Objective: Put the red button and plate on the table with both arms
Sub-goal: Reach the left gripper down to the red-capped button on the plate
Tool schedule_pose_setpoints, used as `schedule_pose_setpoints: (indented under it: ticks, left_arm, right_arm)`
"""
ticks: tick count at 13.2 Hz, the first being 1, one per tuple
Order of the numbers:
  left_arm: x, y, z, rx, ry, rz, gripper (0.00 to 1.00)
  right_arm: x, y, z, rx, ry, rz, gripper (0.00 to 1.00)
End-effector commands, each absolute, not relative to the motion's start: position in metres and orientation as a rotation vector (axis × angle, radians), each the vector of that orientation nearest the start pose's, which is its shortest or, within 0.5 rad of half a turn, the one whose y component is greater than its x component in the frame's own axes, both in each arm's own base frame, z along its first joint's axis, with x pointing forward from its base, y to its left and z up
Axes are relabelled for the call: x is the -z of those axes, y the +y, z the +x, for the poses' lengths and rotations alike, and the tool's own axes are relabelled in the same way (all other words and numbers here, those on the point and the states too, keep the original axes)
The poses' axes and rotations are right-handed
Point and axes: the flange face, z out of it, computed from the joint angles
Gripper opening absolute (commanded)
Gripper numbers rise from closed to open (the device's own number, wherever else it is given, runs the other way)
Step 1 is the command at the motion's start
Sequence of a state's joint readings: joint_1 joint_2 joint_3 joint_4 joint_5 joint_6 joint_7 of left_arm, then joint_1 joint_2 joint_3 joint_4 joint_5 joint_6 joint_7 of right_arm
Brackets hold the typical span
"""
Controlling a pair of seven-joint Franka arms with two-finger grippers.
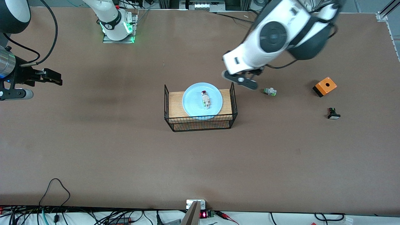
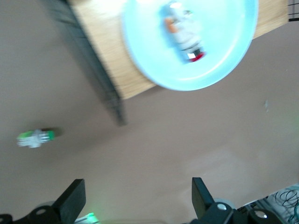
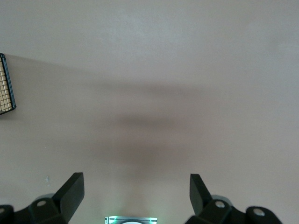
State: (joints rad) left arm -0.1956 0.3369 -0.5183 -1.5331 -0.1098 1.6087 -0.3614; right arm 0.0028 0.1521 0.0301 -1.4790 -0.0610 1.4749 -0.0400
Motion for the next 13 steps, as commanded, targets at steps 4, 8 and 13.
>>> schedule_pose_setpoints:
  ticks: [4,8,13]
  left_arm:
    - [-0.450,-0.460,0.534,-0.399,0.336,-3.284,1.00]
    - [-0.427,-0.464,0.550,-0.316,0.303,-3.320,1.00]
    - [-0.407,-0.465,0.557,-0.303,0.035,-3.313,1.00]
  right_arm:
    - [-0.576,0.015,0.585,-0.250,-0.120,-3.184,1.00]
    - [-0.577,0.019,0.585,-0.247,-0.132,-3.182,1.00]
    - [-0.577,0.021,0.584,-0.249,-0.132,-3.178,1.00]
